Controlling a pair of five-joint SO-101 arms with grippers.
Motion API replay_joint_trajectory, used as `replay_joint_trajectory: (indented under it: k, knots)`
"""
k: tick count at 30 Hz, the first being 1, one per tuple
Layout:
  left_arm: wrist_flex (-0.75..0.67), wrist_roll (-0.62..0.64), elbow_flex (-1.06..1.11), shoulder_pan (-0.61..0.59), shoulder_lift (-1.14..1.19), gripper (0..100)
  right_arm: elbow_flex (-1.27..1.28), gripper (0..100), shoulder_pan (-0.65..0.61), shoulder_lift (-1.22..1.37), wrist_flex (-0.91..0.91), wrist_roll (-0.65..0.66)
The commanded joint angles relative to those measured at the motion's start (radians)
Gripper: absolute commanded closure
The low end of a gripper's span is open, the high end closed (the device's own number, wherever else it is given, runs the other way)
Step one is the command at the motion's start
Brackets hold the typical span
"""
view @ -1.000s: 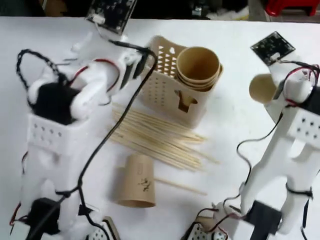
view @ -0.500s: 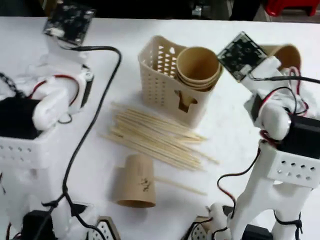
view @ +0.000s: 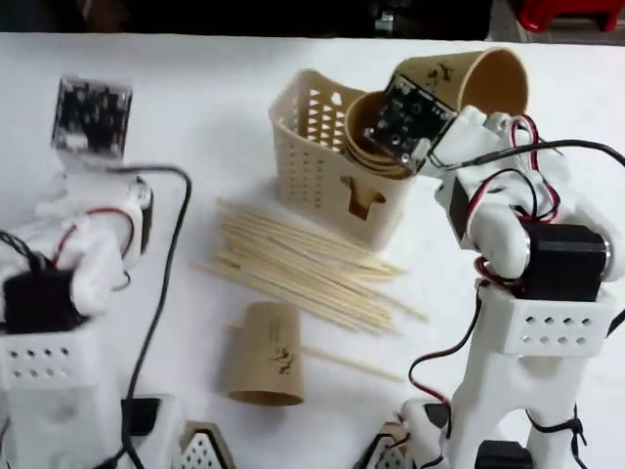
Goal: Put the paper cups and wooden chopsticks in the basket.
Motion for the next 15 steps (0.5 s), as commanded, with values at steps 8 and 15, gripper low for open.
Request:
replay_joint_trajectory:
  k: [8, 15]
  knots:
    - [-0.189, 0.018, 0.442, -0.015, -0.328, 87, -0.011, 98.0, -0.025, 0.062, 0.061, 0.097]
    - [-0.192, 0.021, 0.549, -0.015, -0.389, 87, -0.012, 96.7, -0.056, 0.097, 0.059, 0.097]
